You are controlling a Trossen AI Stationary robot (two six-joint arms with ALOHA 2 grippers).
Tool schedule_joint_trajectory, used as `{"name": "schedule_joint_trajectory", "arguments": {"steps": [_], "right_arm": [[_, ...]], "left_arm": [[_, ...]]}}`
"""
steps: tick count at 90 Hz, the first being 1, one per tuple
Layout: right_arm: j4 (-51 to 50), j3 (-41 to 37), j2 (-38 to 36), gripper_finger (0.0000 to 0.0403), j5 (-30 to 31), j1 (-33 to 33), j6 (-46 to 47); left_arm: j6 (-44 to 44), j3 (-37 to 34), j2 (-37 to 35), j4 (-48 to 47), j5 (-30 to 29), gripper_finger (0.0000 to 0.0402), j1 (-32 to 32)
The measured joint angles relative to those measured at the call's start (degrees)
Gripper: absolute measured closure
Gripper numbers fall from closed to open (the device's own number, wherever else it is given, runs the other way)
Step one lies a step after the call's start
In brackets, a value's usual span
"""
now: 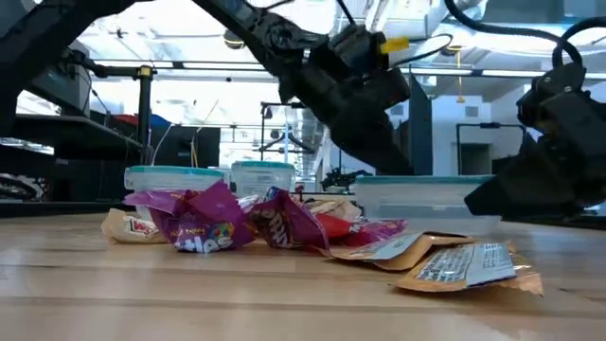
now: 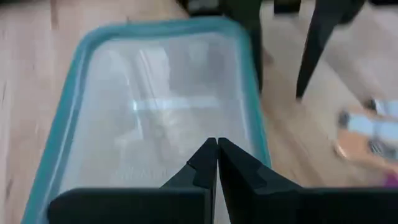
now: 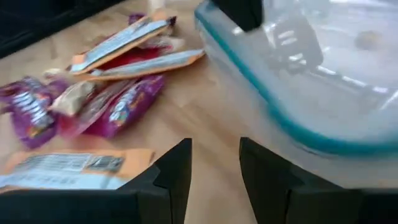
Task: Sort candy
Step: Open the rectangular transparent bin
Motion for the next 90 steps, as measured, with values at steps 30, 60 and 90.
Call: {"name": "schedule_joint_trajectory", "arguments": {"steps": [30, 60, 90], "right_arm": [[-0.08, 0.25, 0.22, 0.0283, 0.04, 1.87, -1.06], [-22.99, 0.21, -11.98, 0.0283, -5.94, 9.81, 21.16], [-15.60, -2.51, -12.10, 0.0283, 0.68, 10.39, 21.38]], "left_arm": [[0.20, -0.05, -0.25, -0.88, 1.30, 0.0402, -0.59], [-1.05, -0.29, -4.13, -2.07, 1.03, 0.0402, -1.14], [-3.22, -0.22, -5.06, -2.01, 1.00, 0.0402, -0.11]]}}
